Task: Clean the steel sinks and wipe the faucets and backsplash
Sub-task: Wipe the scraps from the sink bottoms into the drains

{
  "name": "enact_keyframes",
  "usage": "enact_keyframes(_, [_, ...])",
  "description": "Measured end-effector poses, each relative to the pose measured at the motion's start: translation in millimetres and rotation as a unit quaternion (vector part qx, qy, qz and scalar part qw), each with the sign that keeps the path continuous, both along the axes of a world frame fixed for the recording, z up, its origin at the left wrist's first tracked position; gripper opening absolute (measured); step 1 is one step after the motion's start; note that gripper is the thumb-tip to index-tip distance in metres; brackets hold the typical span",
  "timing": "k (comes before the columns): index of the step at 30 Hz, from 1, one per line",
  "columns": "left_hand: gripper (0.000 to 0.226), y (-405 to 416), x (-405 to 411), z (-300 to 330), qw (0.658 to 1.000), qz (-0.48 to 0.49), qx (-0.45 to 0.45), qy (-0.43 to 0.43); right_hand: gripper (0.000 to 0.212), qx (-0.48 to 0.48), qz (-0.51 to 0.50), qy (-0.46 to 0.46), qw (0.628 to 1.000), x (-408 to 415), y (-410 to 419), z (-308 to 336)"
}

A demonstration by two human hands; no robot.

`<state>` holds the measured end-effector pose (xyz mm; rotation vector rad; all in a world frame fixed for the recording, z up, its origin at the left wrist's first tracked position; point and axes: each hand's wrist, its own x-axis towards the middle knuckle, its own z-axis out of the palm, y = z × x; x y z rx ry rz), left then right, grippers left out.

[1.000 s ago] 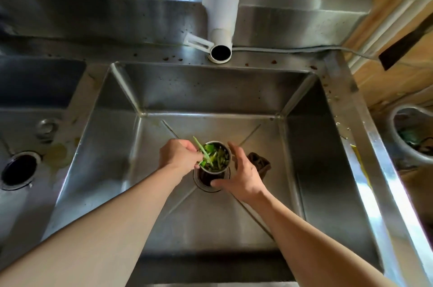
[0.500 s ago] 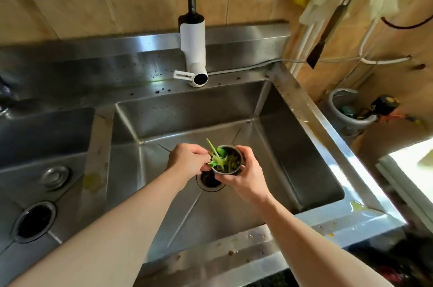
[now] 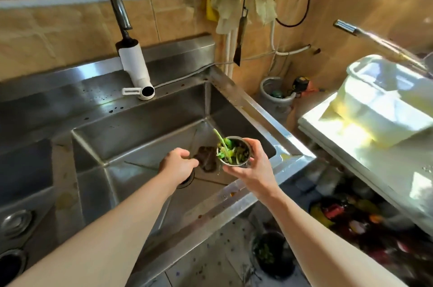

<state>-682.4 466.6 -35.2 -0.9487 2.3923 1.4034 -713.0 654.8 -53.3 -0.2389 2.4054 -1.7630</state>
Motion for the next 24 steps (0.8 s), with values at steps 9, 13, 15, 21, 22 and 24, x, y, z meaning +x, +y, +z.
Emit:
enact_keyframes(9, [0.03, 102.4, -16.1, 19.0, 0.997, -0.051, 0.039, 0.042, 0.071, 0.015, -0.066, 0.015, 0.998, 18.7, 92.0, 14.7])
enact_keyframes(13, [0.024, 152.9, -19.8, 17.2, 0.995, -0.056, 0.05, 0.068, 0.069, 0.022, -0.091, 0.024, 0.995, 30.9, 136.8, 10.4])
enact_keyframes(15, [0.02, 176.4, -19.4, 14.6, 0.993, -0.067, 0.051, 0.078, 0.069, 0.021, -0.099, 0.013, 0.995, 37.4, 157.3, 2.9])
enact_keyframes(21, [0.016, 238.3, -10.8, -21.4, 0.991, -0.115, 0.05, 0.056, 0.069, 0.039, -0.133, -0.016, 0.99, 58.2, 211.2, -34.2])
enact_keyframes(22, [0.018, 246.2, -8.2, -29.5, 0.99, -0.122, 0.052, 0.046, 0.068, 0.042, -0.138, -0.021, 0.989, 62.1, 218.4, -42.0])
enact_keyframes(24, [0.019, 259.5, -2.0, -49.5, 0.988, -0.143, 0.05, 0.026, 0.068, 0.052, -0.15, -0.036, 0.987, 71.2, 231.2, -60.3])
